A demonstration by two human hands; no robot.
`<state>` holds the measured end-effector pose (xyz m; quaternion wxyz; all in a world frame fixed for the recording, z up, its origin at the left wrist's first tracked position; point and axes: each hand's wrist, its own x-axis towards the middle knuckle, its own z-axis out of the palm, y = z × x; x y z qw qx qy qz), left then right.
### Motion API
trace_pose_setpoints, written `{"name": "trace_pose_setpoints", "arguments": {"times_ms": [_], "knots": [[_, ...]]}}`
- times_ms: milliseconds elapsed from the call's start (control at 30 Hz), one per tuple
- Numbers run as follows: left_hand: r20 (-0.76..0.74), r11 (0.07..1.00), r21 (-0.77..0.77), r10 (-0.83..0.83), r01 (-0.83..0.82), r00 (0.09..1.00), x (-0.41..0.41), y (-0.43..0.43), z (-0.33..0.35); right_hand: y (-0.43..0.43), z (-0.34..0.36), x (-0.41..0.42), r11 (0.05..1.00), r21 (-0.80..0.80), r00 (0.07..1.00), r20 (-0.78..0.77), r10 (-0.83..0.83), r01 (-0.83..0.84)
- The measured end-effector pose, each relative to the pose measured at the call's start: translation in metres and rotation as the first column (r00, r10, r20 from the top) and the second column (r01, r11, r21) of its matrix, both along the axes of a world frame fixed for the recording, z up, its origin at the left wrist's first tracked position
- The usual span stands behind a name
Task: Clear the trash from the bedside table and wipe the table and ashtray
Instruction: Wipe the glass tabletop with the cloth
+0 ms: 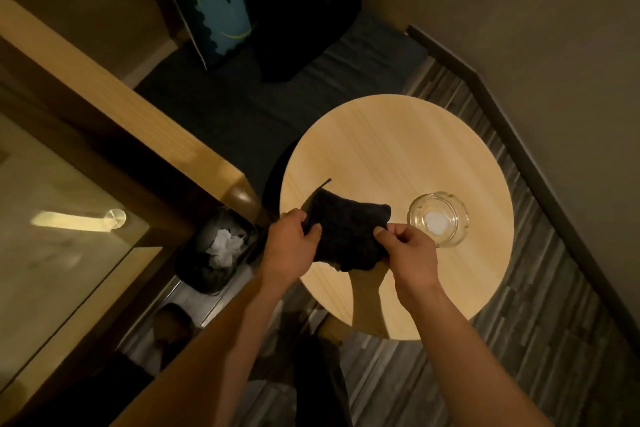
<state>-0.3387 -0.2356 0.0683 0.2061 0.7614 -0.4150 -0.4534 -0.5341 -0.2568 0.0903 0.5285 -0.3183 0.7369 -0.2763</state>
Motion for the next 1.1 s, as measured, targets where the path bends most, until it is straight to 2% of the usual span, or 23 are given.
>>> {"name": "trace_pose_setpoints", "arguments": {"times_ms": [100,200,400,600,733,900,1100], "knots": [[-0.166,0.991,0.022,0.131,-0.129,0.977,0.022,0.032,0.019,0.01,0.029,0.015,0.999,-0.015,0.989,0.141,0.049,-0.048],[-0.31,0.956,0.09,0.293,-0.279,0.905,0.046,0.068,0.038,0.024,0.057,0.038,0.993,0.003,0.967,0.228,0.112,-0.116],[-0.448,0.826,0.109,0.538,-0.553,0.714,0.111,0.144,0.083,0.059,0.092,0.112,0.961,0.015,0.929,0.259,0.265,-0.278],[-0.441,0.669,0.053,0.681,-0.741,0.584,0.198,0.211,0.111,0.094,0.105,0.225,0.888,0.014,0.849,0.304,0.433,-0.459],[-0.442,0.537,0.025,0.763,-0.843,0.472,0.263,0.254,0.115,0.112,0.098,0.314,0.841,0.059,0.782,0.406,0.472,-0.538],[-0.393,0.406,-0.034,0.835,-0.913,0.385,0.353,0.305,0.105,0.138,0.086,0.436,0.728,0.044,0.658,0.467,0.59,-0.684],[-0.296,0.238,-0.101,0.92,-0.966,0.257,0.472,0.35,0.083,0.173,0.066,0.588,0.627,0.03,0.561,0.478,0.675,-0.779]]}}
